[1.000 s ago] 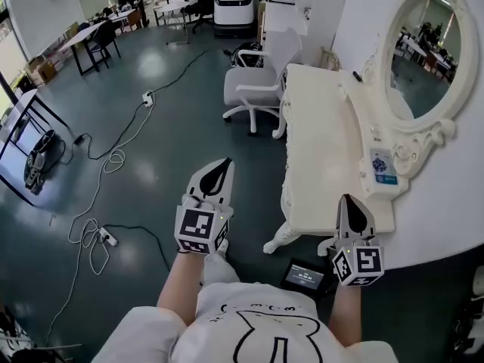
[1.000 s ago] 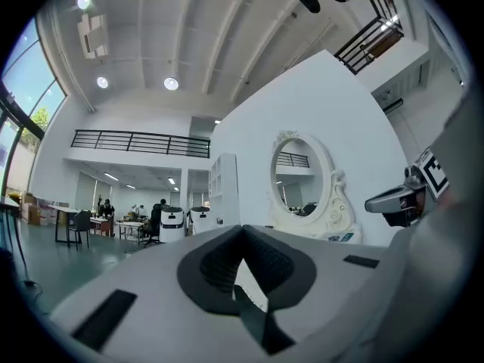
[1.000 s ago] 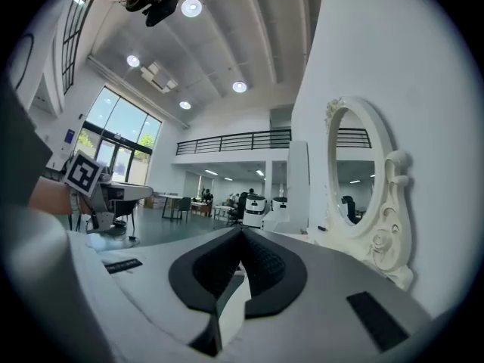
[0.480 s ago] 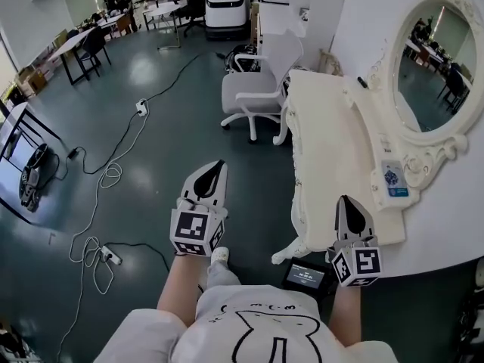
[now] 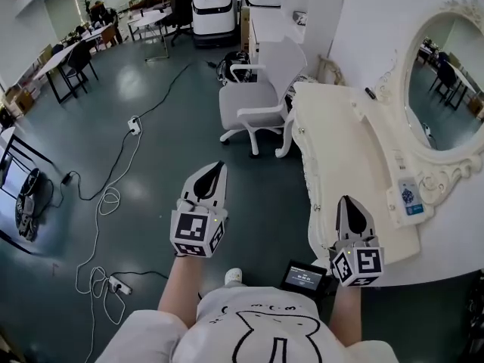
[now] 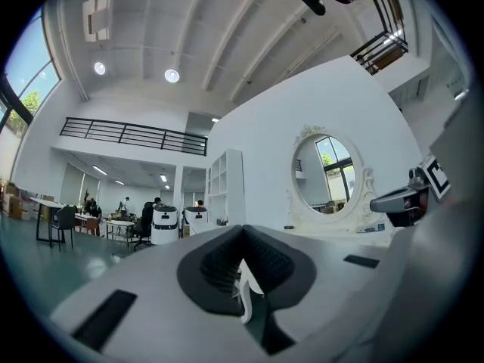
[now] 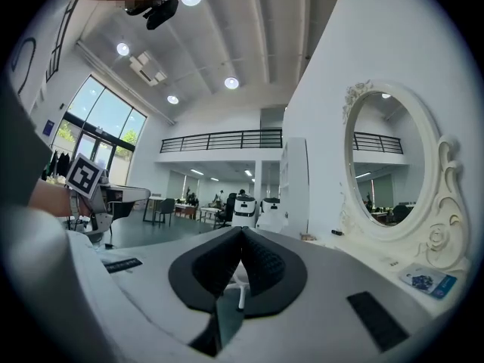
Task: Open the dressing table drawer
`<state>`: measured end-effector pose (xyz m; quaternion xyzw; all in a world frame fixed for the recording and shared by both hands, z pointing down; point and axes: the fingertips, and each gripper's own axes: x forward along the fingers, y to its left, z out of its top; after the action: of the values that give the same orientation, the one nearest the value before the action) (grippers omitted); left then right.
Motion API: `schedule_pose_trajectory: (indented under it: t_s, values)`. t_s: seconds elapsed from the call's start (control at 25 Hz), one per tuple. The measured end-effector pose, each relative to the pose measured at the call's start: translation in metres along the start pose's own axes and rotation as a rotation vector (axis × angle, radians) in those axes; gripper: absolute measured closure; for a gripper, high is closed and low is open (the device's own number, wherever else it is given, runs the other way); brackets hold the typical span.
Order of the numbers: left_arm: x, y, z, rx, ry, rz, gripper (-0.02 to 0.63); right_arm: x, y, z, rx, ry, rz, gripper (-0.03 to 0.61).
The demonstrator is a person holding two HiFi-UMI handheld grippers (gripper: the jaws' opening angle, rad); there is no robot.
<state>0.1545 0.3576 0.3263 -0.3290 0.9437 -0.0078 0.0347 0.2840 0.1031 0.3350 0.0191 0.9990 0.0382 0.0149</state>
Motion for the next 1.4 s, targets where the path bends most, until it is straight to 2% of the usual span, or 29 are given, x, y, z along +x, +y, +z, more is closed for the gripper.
schedule_pose_trajectory:
  t_s: [0.28,0.6,0.96,1.4]
  values:
    - [0.043,0.053,-0.010,-0.009,0.008,-0.060,0.591,0.055,0.022,-0.008,0.020,0.013,-0.056,0.566]
    - [0.087,0.072,-0.020,-0.020,0.013,-0.119,0.591,0.096,0.026,-0.015,0.013,0.047,-0.078,0.566]
    - [0.151,0.072,-0.036,-0.030,0.033,-0.172,0.591,0.141,-0.007,-0.027,0.022,0.065,-0.123,0.566]
    - [0.263,0.063,-0.039,0.007,0.049,-0.251,0.591,0.221,-0.074,-0.032,0.041,0.054,-0.173,0.566]
